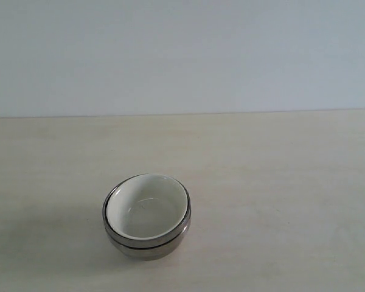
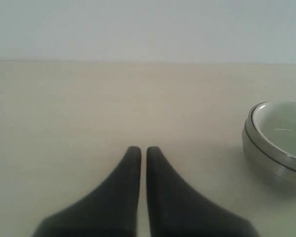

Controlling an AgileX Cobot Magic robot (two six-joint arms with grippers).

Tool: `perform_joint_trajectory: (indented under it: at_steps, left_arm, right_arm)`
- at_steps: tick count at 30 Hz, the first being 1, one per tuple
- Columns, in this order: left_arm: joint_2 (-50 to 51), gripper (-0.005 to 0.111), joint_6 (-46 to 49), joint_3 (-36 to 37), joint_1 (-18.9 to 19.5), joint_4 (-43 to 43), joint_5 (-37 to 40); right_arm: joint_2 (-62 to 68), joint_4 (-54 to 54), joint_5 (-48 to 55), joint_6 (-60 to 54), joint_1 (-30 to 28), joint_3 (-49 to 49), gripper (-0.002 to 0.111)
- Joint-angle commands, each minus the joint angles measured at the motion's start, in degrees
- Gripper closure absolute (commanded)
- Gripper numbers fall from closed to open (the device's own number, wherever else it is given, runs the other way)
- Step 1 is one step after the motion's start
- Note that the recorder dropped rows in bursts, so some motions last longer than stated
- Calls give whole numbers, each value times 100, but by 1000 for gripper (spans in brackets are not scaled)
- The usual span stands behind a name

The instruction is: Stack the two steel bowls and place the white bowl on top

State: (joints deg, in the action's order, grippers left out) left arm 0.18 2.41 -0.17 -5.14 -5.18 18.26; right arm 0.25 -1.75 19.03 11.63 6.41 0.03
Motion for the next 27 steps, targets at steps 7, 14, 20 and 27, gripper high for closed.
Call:
perform_joint_trajectory:
  at_steps: [7,14,20,27]
  left_arm:
    - [-18,103,-53,17,17,13,-19]
    - [-18,103,-53,17,17,13,-19]
    - [-18,103,-53,17,17,13,-19]
    - [-18,103,-53,17,17,13,-19]
  right_arm:
    - [-25,-35,-49,-5,-14,-3,108]
    - [-25,-35,-49,-5,-14,-3,108]
    - [-25,-35,-49,-5,-14,-3,108]
    - [-25,-35,-49,-5,-14,-3,108]
